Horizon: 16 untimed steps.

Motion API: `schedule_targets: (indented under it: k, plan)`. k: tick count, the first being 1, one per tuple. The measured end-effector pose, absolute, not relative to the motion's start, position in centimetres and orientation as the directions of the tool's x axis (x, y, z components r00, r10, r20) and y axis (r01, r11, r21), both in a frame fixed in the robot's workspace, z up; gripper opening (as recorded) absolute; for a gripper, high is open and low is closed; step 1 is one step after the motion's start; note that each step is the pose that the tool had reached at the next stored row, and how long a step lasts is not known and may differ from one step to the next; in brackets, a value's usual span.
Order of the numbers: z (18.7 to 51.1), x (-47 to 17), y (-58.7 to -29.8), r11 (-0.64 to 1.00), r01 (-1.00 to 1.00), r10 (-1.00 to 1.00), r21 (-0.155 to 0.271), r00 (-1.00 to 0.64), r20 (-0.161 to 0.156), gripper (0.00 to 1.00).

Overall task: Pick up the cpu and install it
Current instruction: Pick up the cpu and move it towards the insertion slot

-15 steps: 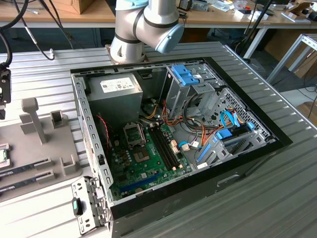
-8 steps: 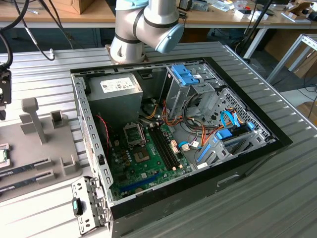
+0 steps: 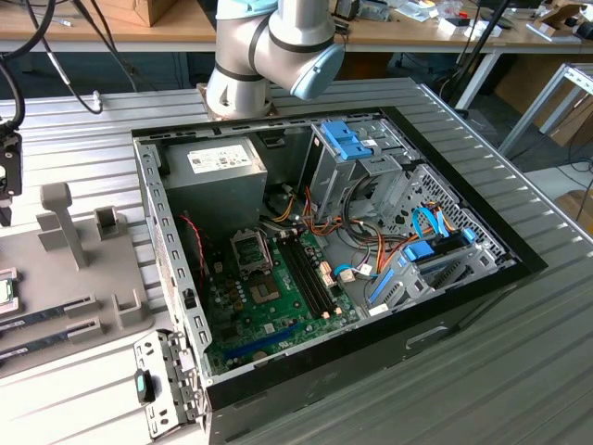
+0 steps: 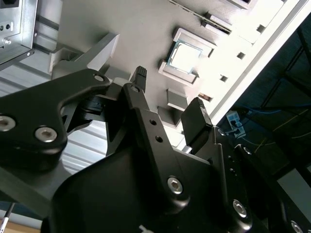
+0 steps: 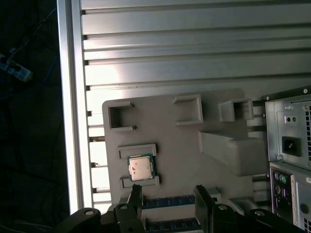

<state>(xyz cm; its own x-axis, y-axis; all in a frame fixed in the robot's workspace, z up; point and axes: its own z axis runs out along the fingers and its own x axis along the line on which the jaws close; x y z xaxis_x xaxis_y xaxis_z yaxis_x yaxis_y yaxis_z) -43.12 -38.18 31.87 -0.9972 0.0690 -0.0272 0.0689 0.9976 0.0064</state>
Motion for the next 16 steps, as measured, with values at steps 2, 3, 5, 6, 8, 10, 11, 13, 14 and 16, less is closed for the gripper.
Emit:
schedule_targets:
  k: [2,3,5,6,8,10,11,13,14,16]
  plan:
    - [31.78,-43.12,-38.18,0.998,0.069,0.069,0.006,-0.997,-0.027,0.56]
    - [31.73,-43.12,-38.18,0.998,0.069,0.069,0.006,-0.997,-0.027,0.56]
    - [31.65,-43.12,-38.18,0.998,0.069,0.069,0.006,-0.997,-0.027,0.56]
    - [31.63,-43.12,-38.18,0.998,0.069,0.069,0.006,-0.997,-0.027,0.56]
    - [31.59,-43.12,-38.18,0.998,0.069,0.069,0.006,-0.997,-0.027,0.56]
    - [31.56,-43.12,-38.18,0.998,0.069,0.069,0.006,-0.997,-0.027,0.56]
    - [31.54,-43.12,-38.18,0.998,0.069,0.069,0.006,-0.997,-0.027,0.56]
    - [31.47,-43.12,-38.18,0.998,0.069,0.069,0.006,-0.997,-0.027,0.56]
    - [31.44,-43.12,-38.18,0.998,0.069,0.069,0.006,-0.997,-0.027,0.56]
    - [31.41,-43.12,-38.18,0.998,0.069,0.069,0.006,-0.997,-0.027,0.56]
